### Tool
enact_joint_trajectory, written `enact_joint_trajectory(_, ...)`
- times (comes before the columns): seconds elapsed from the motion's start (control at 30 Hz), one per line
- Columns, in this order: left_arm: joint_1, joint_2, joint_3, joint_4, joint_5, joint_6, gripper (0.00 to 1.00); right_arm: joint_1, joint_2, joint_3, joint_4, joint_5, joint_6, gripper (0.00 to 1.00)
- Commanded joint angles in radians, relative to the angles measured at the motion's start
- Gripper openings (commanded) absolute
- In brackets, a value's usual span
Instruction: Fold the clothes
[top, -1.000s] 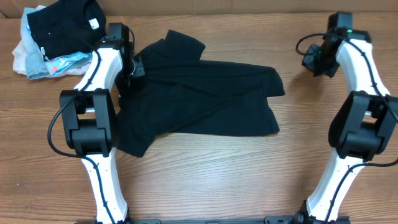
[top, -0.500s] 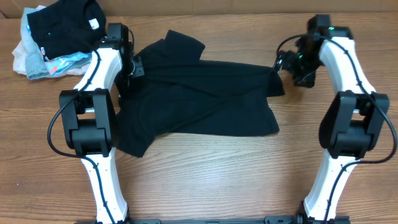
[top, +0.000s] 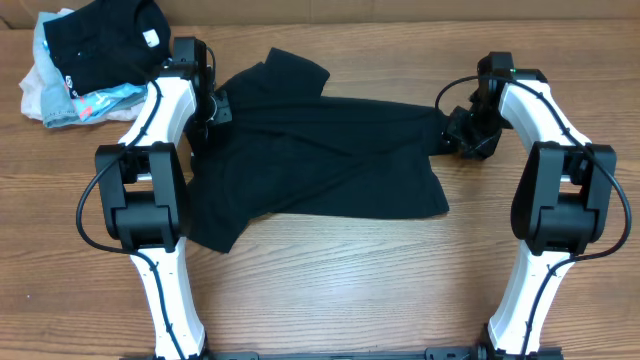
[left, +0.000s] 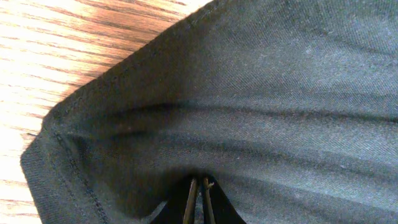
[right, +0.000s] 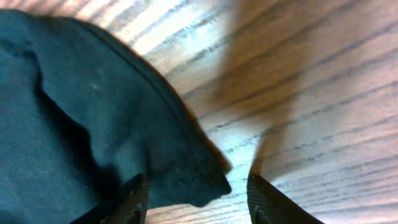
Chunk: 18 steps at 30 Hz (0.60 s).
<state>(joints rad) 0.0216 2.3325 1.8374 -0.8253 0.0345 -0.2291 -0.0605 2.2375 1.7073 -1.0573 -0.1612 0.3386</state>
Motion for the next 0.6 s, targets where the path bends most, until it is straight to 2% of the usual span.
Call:
enact_joint_trajectory(0.0, 0.024, 0.076, -0.042, -0.019, -0.041, 0.012, 0.11, -0.004, -0.002, -0.019, 0.022, -0.008, 0.008, 0.56)
enact_joint_trajectory(0.07, 0.024, 0.076, -0.042, -0.019, -0.041, 0.012, 0.11, -0.004, -0.002, -0.027, 0.033, -0.008, 0.008, 0.55)
enact_joint_trajectory(0.1, 0.024, 0.076, -0.042, -0.019, -0.041, 0.012, 0.11, -0.004, -0.002, -0.033, 0.039, -0.008, 0.008, 0.48)
enact_joint_trajectory(0.23, 0.024, 0.076, -0.042, -0.019, -0.041, 0.012, 0.11, -0.004, -0.002, -0.068, 0.072, 0.016, 0.038, 0.04)
enact_joint_trajectory(0.4, 0.024, 0.076, -0.042, -0.023, -0.041, 0.012, 0.11, -0.014, -0.004, -0.046, 0.117, 0.072, 0.055, 0.04)
enact_joint_trajectory(0.57, 0.024, 0.076, -0.042, -0.022, -0.041, 0.012, 0.11, -0.048, -0.004, 0.126, 0.138, 0.082, -0.007, 0.04)
